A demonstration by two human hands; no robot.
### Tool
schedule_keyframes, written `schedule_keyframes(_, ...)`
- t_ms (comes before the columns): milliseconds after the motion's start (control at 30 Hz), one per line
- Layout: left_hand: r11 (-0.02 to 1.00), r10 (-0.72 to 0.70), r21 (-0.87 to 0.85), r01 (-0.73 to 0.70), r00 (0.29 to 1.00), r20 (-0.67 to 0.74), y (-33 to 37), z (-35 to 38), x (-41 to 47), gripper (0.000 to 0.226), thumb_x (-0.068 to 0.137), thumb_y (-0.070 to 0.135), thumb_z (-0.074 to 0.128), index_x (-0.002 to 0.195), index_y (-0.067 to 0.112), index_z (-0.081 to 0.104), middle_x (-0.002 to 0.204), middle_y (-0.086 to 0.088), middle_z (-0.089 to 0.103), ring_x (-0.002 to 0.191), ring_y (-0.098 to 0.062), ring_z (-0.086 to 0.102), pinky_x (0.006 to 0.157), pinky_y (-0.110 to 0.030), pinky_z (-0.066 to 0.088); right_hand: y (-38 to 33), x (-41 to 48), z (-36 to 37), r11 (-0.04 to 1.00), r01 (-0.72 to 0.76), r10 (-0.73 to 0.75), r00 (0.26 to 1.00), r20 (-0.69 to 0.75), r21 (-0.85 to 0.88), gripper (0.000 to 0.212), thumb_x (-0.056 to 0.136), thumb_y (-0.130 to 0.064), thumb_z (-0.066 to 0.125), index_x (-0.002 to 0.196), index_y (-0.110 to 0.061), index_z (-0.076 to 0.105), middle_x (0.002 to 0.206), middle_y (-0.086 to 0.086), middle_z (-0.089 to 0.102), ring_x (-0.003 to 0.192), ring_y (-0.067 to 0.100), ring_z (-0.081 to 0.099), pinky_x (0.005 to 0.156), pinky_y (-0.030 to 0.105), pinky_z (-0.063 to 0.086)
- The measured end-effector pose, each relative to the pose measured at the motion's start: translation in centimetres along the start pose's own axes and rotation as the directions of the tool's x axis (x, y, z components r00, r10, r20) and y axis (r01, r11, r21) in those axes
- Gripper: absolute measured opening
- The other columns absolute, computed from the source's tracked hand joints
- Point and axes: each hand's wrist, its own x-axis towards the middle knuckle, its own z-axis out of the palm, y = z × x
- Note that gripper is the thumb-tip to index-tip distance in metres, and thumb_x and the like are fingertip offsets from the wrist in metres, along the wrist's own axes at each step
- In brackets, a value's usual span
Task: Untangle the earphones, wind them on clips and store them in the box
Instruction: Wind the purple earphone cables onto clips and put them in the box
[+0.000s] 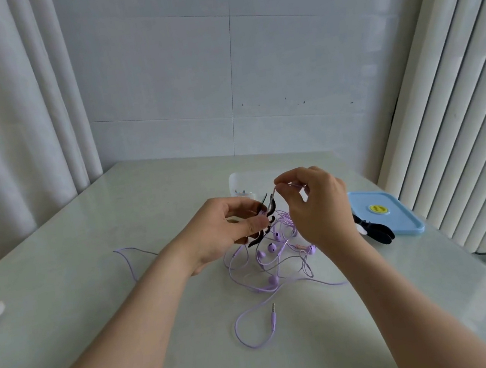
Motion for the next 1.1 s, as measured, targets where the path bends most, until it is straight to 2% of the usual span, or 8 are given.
schedule_keyframes(167, 0.999, 0.030, 0.025, -0.030, 0.999, 0.012, 0.2, 0.1, 0.0, 0.029, 0.086, 0.018, 0.086, 0.114, 0.022, 0.080, 0.104, -0.007, 0.079, 0.098, -0.026, 0.075, 0.090, -0.040, 0.063, -0.1, -0.1, 0.2, 1.000, -0.007, 0.008, 0.999, 0.044, -0.021, 0.011, 0.095, -0.019, 0.072, 0.099, -0.027, 0.080, 0.090, -0.009, 0.070, 0.082, 0.002, 0.061, 0.071, 0.010, 0.037)
schedule_keyframes(300, 0.980, 0.113, -0.153, -0.129, 0.987, -0.113, 0.9, 0.4, 0.1, 0.035, 0.082, 0.004, 0.085, 0.116, 0.009, 0.077, 0.104, -0.011, 0.080, 0.097, -0.030, 0.078, 0.085, -0.039, 0.064, 0.0, 0.1, -0.7, 0.990, -0.140, 0.140, 0.987, 0.084, -0.012, 0.005, 0.093, -0.024, 0.075, 0.091, -0.025, 0.079, 0.075, -0.014, 0.067, 0.073, 0.003, 0.059, 0.063, 0.006, 0.036)
schedule_keyframes(433, 0.964, 0.105, -0.213, -0.159, 0.964, -0.245, 1.2, 0.5, 0.2, 0.030, 0.085, 0.014, 0.084, 0.114, 0.009, 0.077, 0.107, -0.010, 0.080, 0.096, -0.028, 0.078, 0.079, -0.037, 0.064, -0.4, -0.2, -0.5, 0.990, -0.136, 0.137, 0.950, 0.281, -0.023, 0.007, 0.092, -0.035, 0.077, 0.088, -0.030, 0.079, 0.073, -0.008, 0.074, 0.058, 0.006, 0.058, 0.055, 0.017, 0.039)
schedule_keyframes(633, 0.947, -0.025, -0.295, -0.126, 0.887, -0.461, 0.7, -0.1, 0.7, 0.024, 0.092, 0.026, 0.080, 0.108, 0.010, 0.072, 0.102, -0.007, 0.078, 0.088, -0.023, 0.078, 0.074, -0.038, 0.064, -2.4, -1.3, -0.9, 0.980, -0.146, 0.032, 0.795, 0.606, 0.139, 0.016, 0.098, -0.024, 0.070, 0.086, -0.023, 0.081, 0.069, -0.005, 0.076, 0.056, 0.013, 0.058, 0.055, 0.021, 0.048)
schedule_keyframes(800, 0.997, -0.039, -0.072, 0.007, 0.892, -0.450, -0.4, -0.5, 0.9, 0.018, 0.093, 0.029, 0.079, 0.108, 0.024, 0.070, 0.106, 0.000, 0.072, 0.080, -0.013, 0.068, 0.066, -0.027, 0.050, -3.4, -1.3, -1.0, 0.953, -0.085, -0.052, 0.900, 0.433, 0.292, 0.019, 0.095, -0.017, 0.067, 0.081, -0.017, 0.079, 0.063, -0.005, 0.069, 0.061, 0.015, 0.063, 0.059, 0.026, 0.050)
schedule_keyframes(900, 0.974, -0.063, -0.228, -0.007, 0.952, -0.299, -0.2, -0.6, 0.7, 0.026, 0.091, 0.029, 0.080, 0.112, 0.018, 0.072, 0.095, 0.000, 0.074, 0.075, -0.012, 0.058, 0.066, -0.025, 0.039, -2.9, -0.7, -0.9, 0.933, -0.106, 0.007, 0.961, 0.277, 0.344, 0.022, 0.099, -0.013, 0.060, 0.088, -0.016, 0.079, 0.057, -0.014, 0.062, 0.050, 0.006, 0.050, 0.051, 0.021, 0.041)
schedule_keyframes(1000, 0.985, -0.017, -0.171, -0.006, 0.991, -0.134, -0.3, -0.3, 0.4, 0.040, 0.078, 0.039, 0.082, 0.111, 0.018, 0.075, 0.093, 0.004, 0.075, 0.074, -0.011, 0.059, 0.072, -0.028, 0.042, -1.9, -0.1, -0.5, 0.970, -0.007, -0.026, 0.991, 0.134, 0.244, 0.017, 0.101, -0.019, 0.063, 0.095, -0.019, 0.078, 0.080, -0.015, 0.074, 0.071, 0.008, 0.065, 0.062, 0.024, 0.050)
schedule_keyframes(1100, 0.996, 0.021, -0.087, -0.024, 0.999, -0.039, 0.0, 0.4, 0.2, 0.041, 0.076, 0.038, 0.083, 0.112, 0.018, 0.077, 0.098, 0.003, 0.076, 0.076, -0.011, 0.061, 0.071, -0.026, 0.044, -1.1, -0.1, -0.4, 0.990, 0.107, -0.114, 0.991, 0.068, 0.092, 0.012, 0.100, -0.018, 0.067, 0.098, -0.020, 0.079, 0.086, -0.015, 0.074, 0.078, 0.004, 0.064, 0.069, 0.012, 0.043)
